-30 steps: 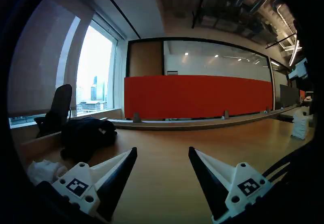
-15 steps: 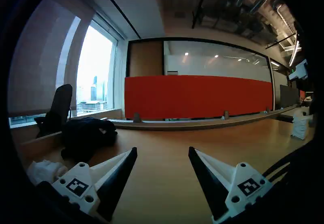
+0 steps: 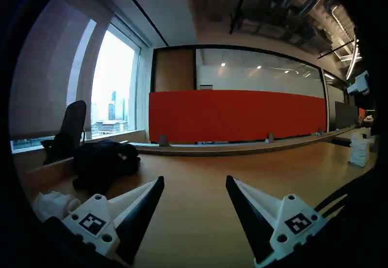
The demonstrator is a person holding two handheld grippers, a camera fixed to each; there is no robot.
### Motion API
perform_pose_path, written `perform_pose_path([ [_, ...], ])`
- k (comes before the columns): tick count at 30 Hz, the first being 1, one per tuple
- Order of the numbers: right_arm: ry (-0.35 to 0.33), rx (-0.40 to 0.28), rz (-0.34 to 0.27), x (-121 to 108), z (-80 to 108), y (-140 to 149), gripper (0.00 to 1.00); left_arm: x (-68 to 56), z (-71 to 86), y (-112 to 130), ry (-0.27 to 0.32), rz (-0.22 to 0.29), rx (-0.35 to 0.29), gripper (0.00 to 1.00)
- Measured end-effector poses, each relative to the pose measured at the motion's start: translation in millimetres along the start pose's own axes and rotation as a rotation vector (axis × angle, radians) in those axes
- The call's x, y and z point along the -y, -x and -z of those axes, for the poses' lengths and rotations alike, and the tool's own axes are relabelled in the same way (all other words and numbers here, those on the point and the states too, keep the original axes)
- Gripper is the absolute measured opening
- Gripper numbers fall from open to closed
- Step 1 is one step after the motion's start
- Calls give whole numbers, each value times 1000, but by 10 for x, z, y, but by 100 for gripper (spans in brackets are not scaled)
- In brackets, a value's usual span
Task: Fold towel
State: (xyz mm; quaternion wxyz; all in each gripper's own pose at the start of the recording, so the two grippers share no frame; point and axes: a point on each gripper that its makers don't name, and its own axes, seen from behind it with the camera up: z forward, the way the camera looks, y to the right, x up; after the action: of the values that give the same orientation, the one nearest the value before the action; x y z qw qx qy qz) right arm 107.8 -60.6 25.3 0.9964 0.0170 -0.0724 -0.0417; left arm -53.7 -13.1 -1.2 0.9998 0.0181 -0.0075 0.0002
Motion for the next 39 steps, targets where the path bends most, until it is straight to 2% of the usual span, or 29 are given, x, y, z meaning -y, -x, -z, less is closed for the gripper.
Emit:
perform_pose_path([
  [18,19,-121,-38,-485,71,-223,96,0,-20,52,0,1,-2,94],
  [22,27,-131,-50,-554,79,-127,96,-5,-27,60,0,1,-2,94],
  [30,31,-130,-88,-643,57,262,96,-13,-34,75,0,1,-3,94],
  [39,12,-132,-104,-559,1,654,96,-15,-36,83,0,1,-3,94],
])
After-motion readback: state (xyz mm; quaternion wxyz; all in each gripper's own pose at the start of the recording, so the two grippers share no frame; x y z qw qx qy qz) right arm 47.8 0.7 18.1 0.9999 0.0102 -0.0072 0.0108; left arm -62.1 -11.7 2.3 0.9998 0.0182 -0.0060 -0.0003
